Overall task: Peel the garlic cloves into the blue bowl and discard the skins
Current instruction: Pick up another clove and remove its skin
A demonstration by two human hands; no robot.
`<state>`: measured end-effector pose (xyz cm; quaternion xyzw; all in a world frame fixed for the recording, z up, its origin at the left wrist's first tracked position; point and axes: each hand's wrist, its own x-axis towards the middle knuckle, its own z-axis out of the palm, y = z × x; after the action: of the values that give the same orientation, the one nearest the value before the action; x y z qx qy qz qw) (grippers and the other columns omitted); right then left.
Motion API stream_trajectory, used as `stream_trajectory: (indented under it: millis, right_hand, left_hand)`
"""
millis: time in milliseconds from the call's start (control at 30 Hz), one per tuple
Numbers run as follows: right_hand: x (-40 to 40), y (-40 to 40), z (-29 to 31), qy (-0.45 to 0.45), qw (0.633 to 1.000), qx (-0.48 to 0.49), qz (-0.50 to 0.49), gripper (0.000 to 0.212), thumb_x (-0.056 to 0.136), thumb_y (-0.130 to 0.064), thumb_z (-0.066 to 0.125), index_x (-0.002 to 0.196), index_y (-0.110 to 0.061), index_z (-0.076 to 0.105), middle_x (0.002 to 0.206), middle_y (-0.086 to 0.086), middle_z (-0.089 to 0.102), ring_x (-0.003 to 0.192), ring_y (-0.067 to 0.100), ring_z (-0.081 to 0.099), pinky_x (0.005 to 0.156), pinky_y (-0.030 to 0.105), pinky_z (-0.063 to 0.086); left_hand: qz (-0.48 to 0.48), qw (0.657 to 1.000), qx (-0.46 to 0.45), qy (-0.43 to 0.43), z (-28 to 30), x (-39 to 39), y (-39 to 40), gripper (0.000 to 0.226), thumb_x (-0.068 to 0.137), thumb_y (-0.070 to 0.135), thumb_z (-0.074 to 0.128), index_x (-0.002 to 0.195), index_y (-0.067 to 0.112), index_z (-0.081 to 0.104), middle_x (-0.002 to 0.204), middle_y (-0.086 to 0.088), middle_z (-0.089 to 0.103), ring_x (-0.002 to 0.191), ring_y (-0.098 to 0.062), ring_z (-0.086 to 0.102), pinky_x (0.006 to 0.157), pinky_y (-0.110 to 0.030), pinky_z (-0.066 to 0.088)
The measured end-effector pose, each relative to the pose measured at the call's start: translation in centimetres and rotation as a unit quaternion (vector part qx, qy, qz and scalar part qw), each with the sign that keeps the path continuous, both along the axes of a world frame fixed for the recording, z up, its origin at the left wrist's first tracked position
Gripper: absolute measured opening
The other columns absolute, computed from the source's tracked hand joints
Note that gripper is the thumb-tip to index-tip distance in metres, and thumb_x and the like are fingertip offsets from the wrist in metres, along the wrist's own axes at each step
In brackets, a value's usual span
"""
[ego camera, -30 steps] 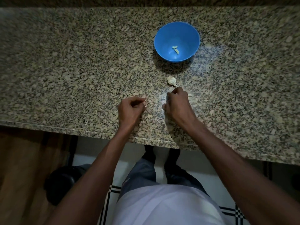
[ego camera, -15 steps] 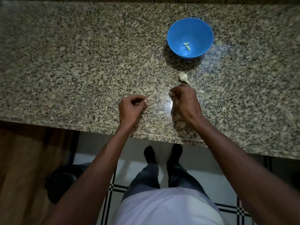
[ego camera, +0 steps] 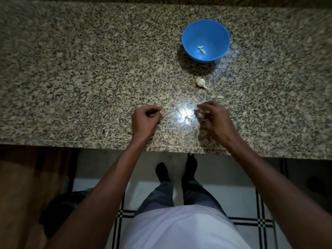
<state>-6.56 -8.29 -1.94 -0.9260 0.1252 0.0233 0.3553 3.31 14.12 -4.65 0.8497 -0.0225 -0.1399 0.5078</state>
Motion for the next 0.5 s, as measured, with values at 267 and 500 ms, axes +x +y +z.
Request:
stream_trajectory:
  millis: [267,500]
  right_hand:
    - [-0.3,6.6,-2.0,0.010,0.998,-0.035,-0.045,0.012,0.095,0.000,0.068,0.104,0.000,0.060,0.112,0.011,0.047,0.095,0.020,0.049,0.077,0.031,0.056]
    - [1.0,4.2,-1.6,0.045,0.997,-0.059,-0.009,0.047,0.091,-0.001,0.076,0.136,-0.005,0.065,0.134,0.018,0.053,0.115,0.028,0.054,0.085,0.015,0.046]
  left_hand:
    - [-0.007,1.000,0.000,0.006,-0.6,-0.2,0.4,0.014,0.088,0.013,0.081,0.102,0.012,0.081,0.094,0.004,0.078,0.086,-0.002,0.074,0.077,-0.016,0.059]
    - [-0.007,0.999,-0.019,0.024,-0.7,-0.6,0.6,0.015,0.090,0.010,0.078,0.104,0.009,0.080,0.096,-0.002,0.079,0.087,-0.011,0.076,0.079,-0.026,0.063]
